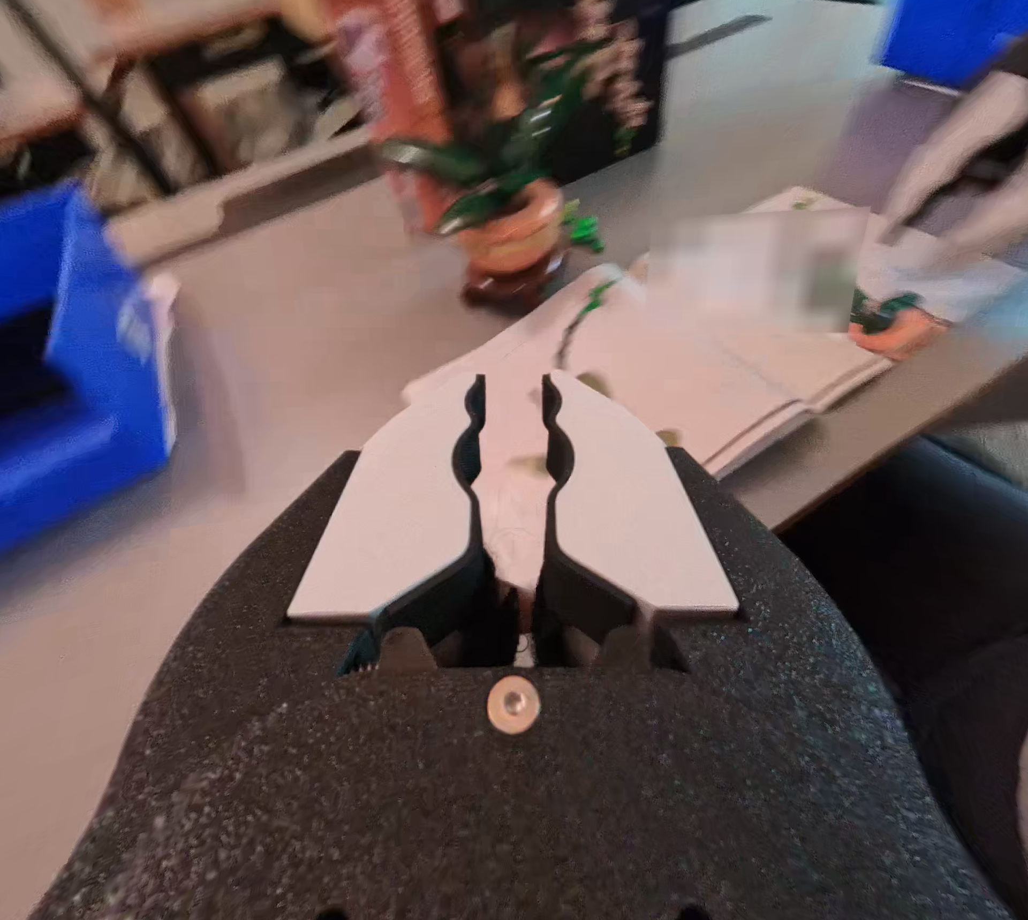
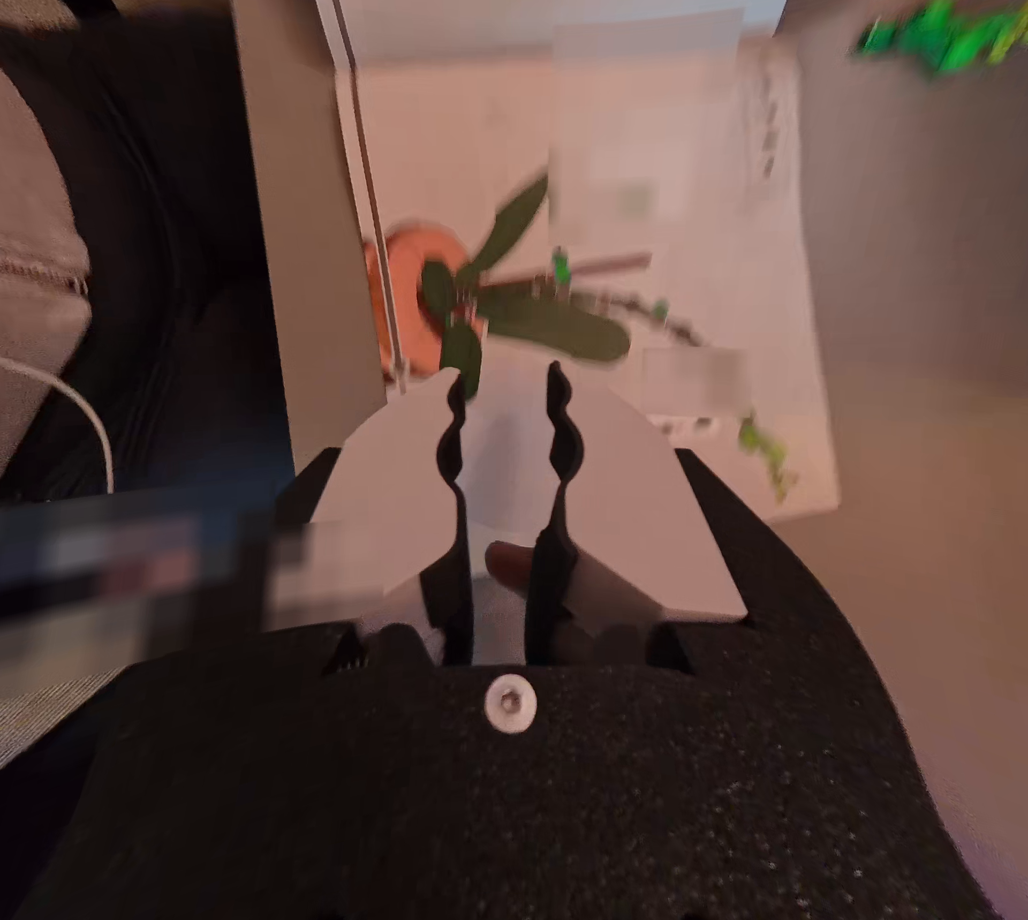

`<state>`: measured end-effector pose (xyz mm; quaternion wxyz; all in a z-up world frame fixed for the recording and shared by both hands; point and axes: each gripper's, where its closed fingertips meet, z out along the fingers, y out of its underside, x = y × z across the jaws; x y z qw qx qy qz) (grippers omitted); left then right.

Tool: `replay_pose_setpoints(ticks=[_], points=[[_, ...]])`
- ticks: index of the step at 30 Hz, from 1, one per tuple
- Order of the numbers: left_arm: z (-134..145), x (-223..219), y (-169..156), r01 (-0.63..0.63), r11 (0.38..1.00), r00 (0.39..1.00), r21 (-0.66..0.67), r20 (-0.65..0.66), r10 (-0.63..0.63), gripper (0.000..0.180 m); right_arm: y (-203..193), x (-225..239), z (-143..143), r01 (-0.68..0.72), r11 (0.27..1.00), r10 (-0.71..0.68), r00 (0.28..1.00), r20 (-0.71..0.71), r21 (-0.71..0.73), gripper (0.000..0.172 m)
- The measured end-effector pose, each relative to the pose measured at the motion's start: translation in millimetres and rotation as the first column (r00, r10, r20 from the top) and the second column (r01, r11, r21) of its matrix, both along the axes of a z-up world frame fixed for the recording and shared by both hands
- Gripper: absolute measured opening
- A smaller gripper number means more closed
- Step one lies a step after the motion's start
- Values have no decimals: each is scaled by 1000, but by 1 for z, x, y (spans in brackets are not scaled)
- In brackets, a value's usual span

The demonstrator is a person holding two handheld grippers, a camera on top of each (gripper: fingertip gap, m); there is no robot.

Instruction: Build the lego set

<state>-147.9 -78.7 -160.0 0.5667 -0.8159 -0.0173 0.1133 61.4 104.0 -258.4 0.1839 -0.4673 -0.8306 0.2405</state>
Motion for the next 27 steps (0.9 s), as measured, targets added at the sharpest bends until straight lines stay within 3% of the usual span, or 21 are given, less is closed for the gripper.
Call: replay_pose_setpoints(ticks=[1,3,6,8,10,11,13,17,21,26,27], points=[[1,23,16,115,993,991,-16,-69,-115,19,-6,-15,10,-24,1000,24,997,-68,-3,19],[-17,70,45,329,933,917,-145,-188,-353,11,-17,-47,23,-81,997,82,979,-186,15,2],[-52,103,84,457,838,751,-297,-377,-543,0,-25,-91,18,-141,990,143,964,-222,24,0],[-72,115,100,531,765,693,-364,-333,-639,0,-31,-112,11,-156,985,140,971,-192,-71,0],[-96,125,102,619,659,681,-427,-126,-721,0,-38,-120,2,-147,965,129,987,-92,-217,0],[-104,128,101,649,619,679,-442,-29,-733,0,-42,-120,-1,-137,950,131,990,-42,-280,0],[-116,131,100,674,583,671,-453,46,-740,0,-44,-121,-11,-101,938,117,993,30,-333,0],[-116,130,100,681,577,656,-451,24,-755,0,-44,-122,-15,-14,909,67,991,112,-417,0],[-116,131,99,720,567,650,-400,101,-753,0,-38,-129,-14,121,851,-16,979,204,-511,0],[-116,131,99,733,558,639,-389,113,-761,0,6,-159,-13,318,820,-264,948,180,-476,0],[-116,131,99,732,560,640,-388,108,-761,0,6,-161,-9,305,816,-256,952,168,-491,0]])
